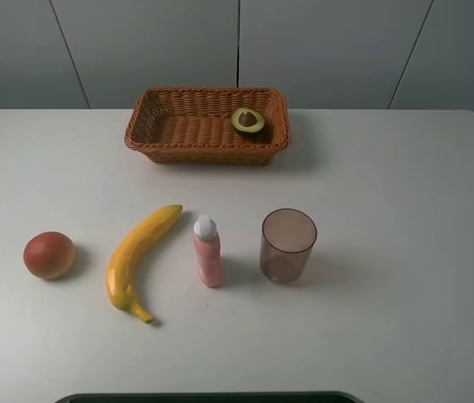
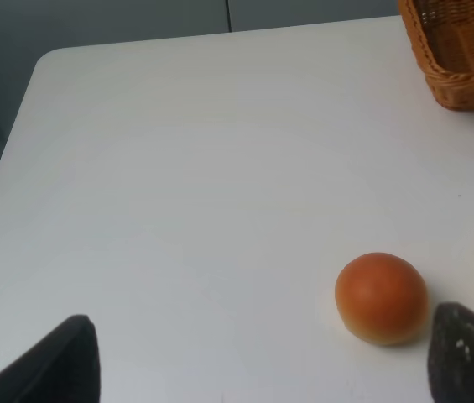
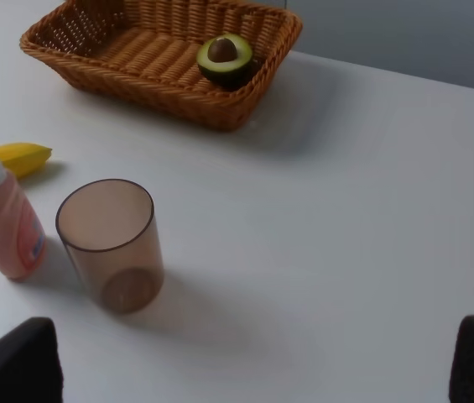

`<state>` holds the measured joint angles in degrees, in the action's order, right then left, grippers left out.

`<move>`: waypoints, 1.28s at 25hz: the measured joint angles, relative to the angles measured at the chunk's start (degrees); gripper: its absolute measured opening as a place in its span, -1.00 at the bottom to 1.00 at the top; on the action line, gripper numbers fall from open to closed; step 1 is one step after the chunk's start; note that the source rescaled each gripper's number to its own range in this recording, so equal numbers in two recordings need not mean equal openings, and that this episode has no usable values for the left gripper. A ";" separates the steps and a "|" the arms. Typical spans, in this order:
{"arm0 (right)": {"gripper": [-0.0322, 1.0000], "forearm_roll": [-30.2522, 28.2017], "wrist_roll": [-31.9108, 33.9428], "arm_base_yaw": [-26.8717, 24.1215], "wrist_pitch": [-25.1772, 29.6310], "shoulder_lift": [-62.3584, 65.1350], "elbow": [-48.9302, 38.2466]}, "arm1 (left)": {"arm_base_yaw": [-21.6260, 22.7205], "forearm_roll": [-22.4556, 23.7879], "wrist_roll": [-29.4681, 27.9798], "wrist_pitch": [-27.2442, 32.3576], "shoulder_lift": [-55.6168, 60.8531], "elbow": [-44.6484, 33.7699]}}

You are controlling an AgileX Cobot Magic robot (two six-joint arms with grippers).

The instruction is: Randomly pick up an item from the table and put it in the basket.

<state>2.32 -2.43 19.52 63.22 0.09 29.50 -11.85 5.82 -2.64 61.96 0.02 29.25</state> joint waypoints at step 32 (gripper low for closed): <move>1.00 -0.09 0.11 -20.11 0.00 0.00 0.00 | 0.00 0.00 0.00 0.00 0.00 0.00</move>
<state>2.22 -2.33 -0.59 63.22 0.09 29.50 -11.85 5.82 -2.64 61.96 0.02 29.25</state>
